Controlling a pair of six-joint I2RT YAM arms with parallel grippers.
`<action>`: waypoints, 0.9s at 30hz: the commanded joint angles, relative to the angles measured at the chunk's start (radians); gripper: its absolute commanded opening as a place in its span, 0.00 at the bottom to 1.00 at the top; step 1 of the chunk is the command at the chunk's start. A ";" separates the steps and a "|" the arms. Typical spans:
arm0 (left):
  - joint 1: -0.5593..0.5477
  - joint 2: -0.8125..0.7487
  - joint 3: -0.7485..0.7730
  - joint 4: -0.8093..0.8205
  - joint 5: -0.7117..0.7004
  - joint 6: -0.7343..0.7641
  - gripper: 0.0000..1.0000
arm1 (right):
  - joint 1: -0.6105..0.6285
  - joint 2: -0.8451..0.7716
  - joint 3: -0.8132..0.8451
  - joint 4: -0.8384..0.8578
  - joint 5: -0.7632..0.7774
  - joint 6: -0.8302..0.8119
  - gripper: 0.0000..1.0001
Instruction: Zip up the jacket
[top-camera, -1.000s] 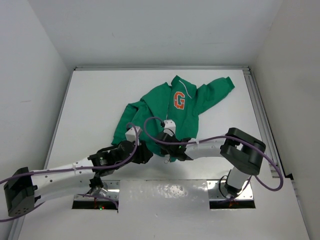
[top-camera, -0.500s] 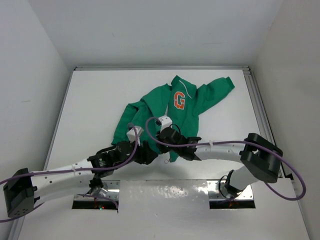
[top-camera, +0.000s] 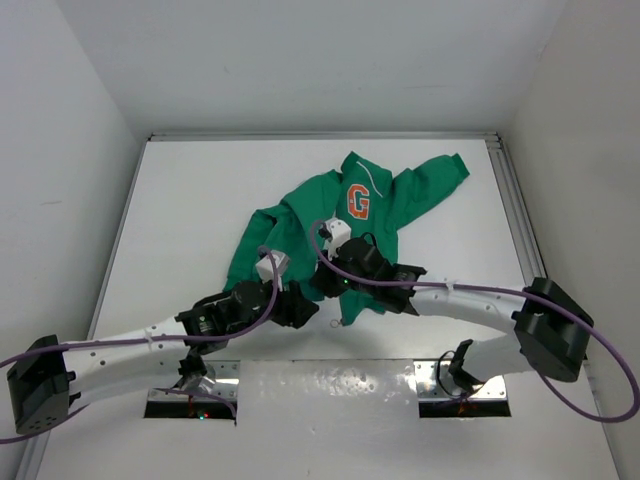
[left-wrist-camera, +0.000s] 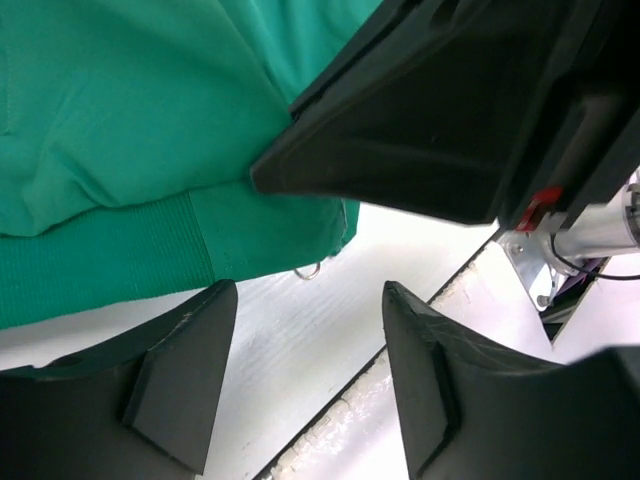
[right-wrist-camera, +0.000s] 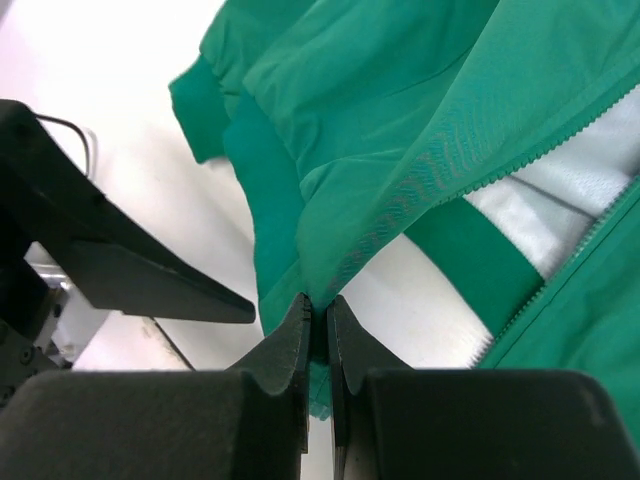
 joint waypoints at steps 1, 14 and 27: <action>0.014 0.003 0.030 0.088 -0.001 0.032 0.60 | -0.019 -0.038 -0.012 0.048 -0.089 -0.011 0.00; 0.081 0.115 0.062 0.187 0.035 0.061 0.65 | -0.069 -0.049 -0.021 0.051 -0.211 -0.006 0.00; 0.092 0.207 0.071 0.298 0.107 0.044 0.41 | -0.097 -0.050 -0.050 0.117 -0.280 0.046 0.00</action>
